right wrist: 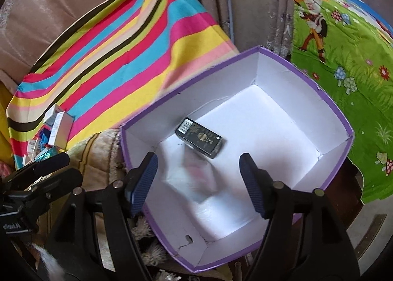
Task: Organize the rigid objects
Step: 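Lower both boxes into the purple-rimmed box and open both tools, then move both tools back over the pile of medicine boxes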
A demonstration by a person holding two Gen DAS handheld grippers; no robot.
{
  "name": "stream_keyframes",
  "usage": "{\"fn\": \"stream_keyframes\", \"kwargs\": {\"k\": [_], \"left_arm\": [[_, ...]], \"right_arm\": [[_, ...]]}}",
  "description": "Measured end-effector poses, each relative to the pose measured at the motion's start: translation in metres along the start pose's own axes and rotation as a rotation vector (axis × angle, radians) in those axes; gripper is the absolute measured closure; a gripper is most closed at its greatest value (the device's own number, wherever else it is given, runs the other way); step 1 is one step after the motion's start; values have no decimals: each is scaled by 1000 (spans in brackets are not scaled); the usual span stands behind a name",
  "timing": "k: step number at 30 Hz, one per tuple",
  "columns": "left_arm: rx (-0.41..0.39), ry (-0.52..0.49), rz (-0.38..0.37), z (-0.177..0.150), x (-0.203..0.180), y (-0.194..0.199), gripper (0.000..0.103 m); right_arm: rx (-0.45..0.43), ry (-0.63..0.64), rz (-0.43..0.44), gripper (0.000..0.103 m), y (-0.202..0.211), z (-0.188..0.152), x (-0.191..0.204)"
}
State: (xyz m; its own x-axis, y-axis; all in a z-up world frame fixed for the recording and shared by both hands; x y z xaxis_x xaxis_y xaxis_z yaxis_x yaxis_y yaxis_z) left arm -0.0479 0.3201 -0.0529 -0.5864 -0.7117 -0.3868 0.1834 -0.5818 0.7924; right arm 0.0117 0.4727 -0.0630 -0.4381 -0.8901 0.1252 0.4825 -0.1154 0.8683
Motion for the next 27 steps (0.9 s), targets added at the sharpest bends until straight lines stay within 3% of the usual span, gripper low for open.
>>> {"fn": "stream_keyframes", "kwargs": {"k": [16, 20, 27], "left_arm": [[-132, 2, 50, -9, 32, 62, 22], [-174, 14, 118, -16, 51, 82, 22], [-243, 107, 170, -35, 96, 119, 22]], "right_arm": [[1, 100, 88, 28, 7, -7, 57], [2, 119, 106, 27, 7, -10, 70], [5, 164, 152, 27, 12, -15, 97]]}}
Point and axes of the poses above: each gripper's, at about its wrist camera, not at the fingertips, and y roughly against the way its jaws point, x to its left, z to its top, the point moved 9 cm from there along -y, roughly the way its jaws point, and after that the axes turned 3 degrees about -z, right-handed, at the moved point
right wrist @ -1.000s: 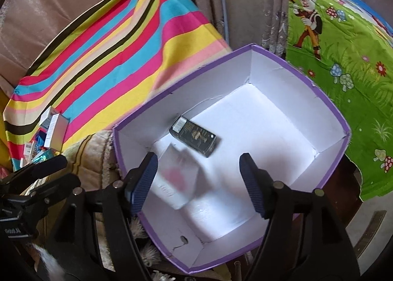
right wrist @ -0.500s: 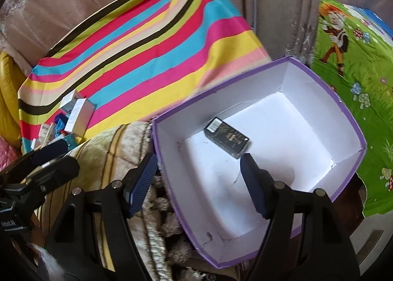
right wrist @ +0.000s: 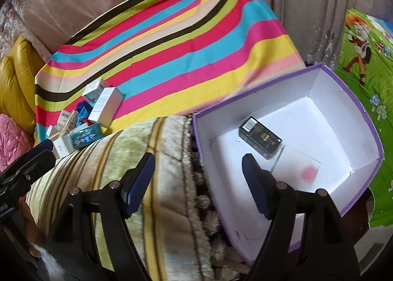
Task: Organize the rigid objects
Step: 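Move both tools back over the pile of medicine boxes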
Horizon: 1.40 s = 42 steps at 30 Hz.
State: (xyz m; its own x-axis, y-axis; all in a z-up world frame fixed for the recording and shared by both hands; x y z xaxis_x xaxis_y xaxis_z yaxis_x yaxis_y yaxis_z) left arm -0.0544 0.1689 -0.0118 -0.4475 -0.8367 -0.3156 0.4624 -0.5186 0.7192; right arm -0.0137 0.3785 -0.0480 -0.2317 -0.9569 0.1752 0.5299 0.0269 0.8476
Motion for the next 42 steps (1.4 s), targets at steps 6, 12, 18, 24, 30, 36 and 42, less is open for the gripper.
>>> {"fn": "stream_keyframes", "kwargs": {"k": [6, 12, 18, 24, 30, 36, 42], "left_arm": [[-53, 91, 67, -11, 49, 31, 22], [-86, 163, 133, -23, 89, 52, 22], [-91, 210, 173, -32, 116, 62, 22], [-92, 246, 215, -34, 140, 68, 22], [-82, 290, 261, -34, 164, 73, 22], [-38, 315, 317, -35, 184, 67, 22], [29, 345, 303, -39, 196, 53, 22]], "right_arm": [[-1, 87, 4, 27, 0, -2, 27], [0, 162, 35, 27, 0, 2, 60], [26, 248, 86, 27, -8, -1, 107], [58, 344, 137, 27, -21, -6, 149], [125, 428, 199, 27, -41, -14, 182], [130, 473, 224, 27, -54, -8, 200], [179, 497, 246, 27, -74, -8, 210]]}}
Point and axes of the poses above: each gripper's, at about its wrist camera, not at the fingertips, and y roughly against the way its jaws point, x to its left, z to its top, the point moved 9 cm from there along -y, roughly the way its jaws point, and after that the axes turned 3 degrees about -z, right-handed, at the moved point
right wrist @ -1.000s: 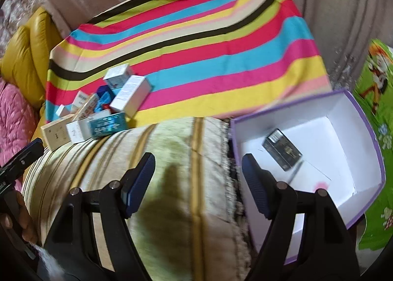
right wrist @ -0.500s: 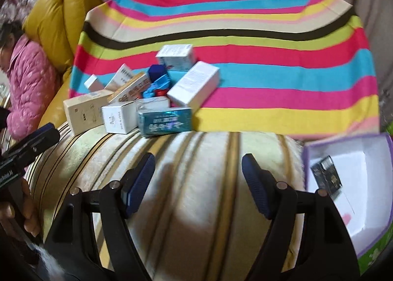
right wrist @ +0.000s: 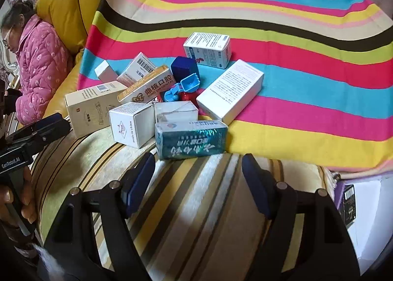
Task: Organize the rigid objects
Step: 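Move both tools back over the pile of medicine boxes, then grasp the cream box with left tool while right tool grasps the teal box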
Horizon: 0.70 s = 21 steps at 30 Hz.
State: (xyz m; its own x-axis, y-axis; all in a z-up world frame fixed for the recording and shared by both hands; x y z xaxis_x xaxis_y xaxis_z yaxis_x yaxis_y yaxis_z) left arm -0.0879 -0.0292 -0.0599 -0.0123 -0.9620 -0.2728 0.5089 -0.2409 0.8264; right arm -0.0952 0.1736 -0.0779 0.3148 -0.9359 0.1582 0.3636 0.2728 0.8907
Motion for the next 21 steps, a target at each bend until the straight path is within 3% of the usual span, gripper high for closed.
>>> {"fn": "stream_keyframes", "kwargs": {"k": [5, 18, 21], "left_arm": [[27, 7, -17, 2, 5, -5, 33], [61, 166, 71, 14, 65, -14, 33], [74, 189, 83, 11, 68, -16, 28]], "right_arm": [[19, 16, 25, 27, -11, 6, 4], [49, 48, 35, 27, -31, 17, 12], [46, 63, 30, 27, -31, 17, 13]]}}
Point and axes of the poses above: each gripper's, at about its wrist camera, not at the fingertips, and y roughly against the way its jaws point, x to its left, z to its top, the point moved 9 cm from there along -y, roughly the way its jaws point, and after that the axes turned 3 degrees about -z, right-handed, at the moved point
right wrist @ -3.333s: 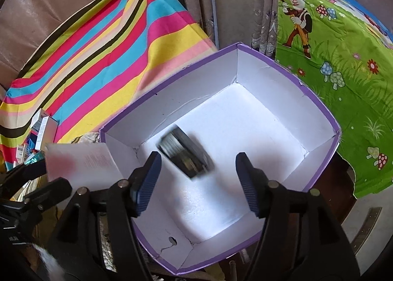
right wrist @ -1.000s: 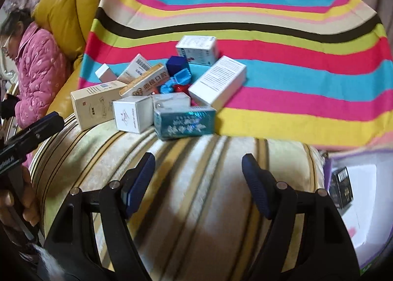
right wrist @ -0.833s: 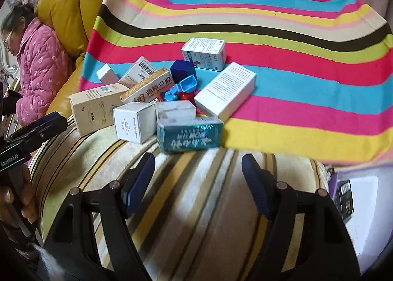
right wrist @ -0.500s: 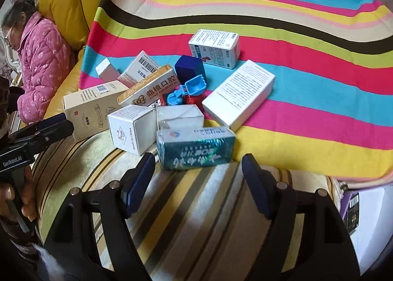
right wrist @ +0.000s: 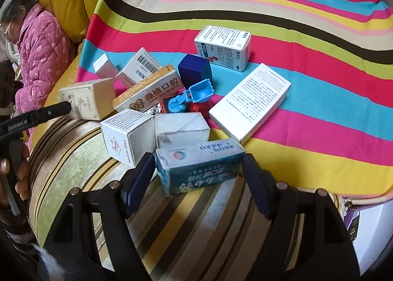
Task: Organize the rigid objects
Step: 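Grasp the cream box with left tool while right tool grasps the teal box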
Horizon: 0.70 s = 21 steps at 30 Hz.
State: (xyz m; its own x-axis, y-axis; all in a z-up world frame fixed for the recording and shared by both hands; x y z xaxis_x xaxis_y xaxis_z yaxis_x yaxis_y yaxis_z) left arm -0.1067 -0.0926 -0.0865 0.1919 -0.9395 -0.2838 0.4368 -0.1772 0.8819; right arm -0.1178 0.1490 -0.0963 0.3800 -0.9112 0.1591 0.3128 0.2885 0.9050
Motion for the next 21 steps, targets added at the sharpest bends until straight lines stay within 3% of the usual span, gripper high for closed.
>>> {"fn": "stream_keyframes", "kwargs": {"k": [2, 7, 15, 21], "left_arm": [[-13, 24, -6, 1, 0, 3, 18], [-56, 50, -12, 11, -8, 6, 0], [-10, -73, 37, 23, -28, -15, 0], [32, -79, 80, 31, -24, -33, 0]], "right_arm": [[-4, 16, -13, 27, 0, 1, 1], [-11, 31, -35, 43, 0, -1, 2], [-57, 17, -54, 59, 15, -7, -3], [-72, -20, -51, 65, 23, -15, -10]]}}
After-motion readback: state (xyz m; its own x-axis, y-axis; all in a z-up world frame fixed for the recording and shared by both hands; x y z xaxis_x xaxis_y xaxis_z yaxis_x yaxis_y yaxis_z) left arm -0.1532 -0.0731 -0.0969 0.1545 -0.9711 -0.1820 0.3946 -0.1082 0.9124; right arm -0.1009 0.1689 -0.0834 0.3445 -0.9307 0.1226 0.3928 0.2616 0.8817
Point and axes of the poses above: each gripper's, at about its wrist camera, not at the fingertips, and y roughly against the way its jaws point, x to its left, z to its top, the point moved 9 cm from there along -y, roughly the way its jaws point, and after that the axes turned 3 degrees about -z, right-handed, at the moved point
